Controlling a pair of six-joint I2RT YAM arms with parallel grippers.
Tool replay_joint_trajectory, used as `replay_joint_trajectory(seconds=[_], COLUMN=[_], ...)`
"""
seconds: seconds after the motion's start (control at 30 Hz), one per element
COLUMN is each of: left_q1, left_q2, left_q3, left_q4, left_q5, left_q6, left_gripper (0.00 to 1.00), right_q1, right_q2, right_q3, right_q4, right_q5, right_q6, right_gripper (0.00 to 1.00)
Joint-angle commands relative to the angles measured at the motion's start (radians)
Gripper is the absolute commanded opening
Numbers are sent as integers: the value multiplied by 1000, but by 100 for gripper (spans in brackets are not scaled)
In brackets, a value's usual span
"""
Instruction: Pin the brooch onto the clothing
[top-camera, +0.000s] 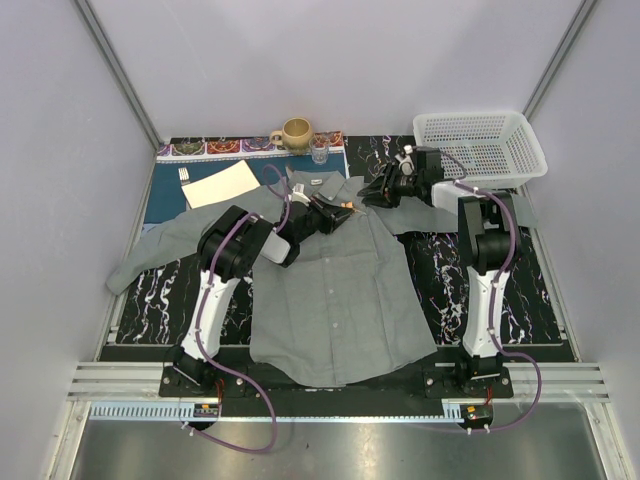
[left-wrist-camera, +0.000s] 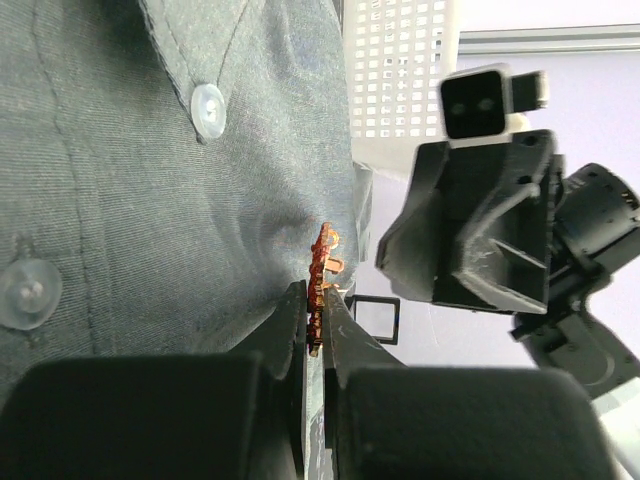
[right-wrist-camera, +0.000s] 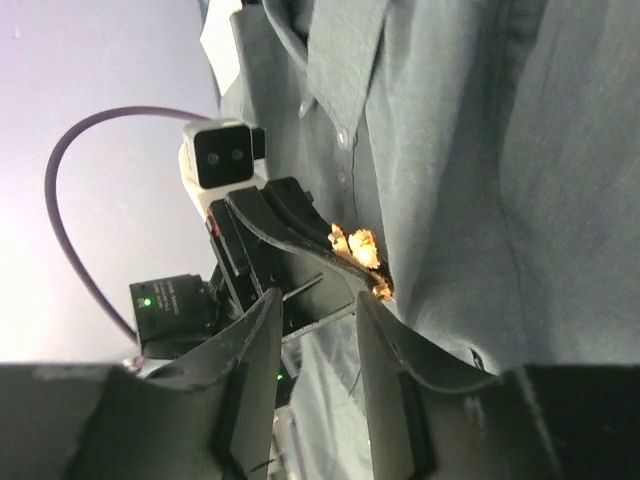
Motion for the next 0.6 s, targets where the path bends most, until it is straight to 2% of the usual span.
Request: replay_joint_trajectory(seconds=[0.0, 0.3, 0.57], left_q1=[10, 12, 12], left_q2=[-9, -9, -11], left_q3=[8, 8, 8], left_q4=[121, 124, 124], left_q5=[5, 3, 3], left_q6=[-15, -18, -20], left_gripper=[0, 0, 0], right_q1=[-6, 6, 48], right_q2=[-113, -62, -12], right_q3=[120, 256, 320], right_q4=[-307, -577, -670], right_q5=[141, 239, 271], right_q6=[-287, -470, -522], right_gripper=[45, 49, 49])
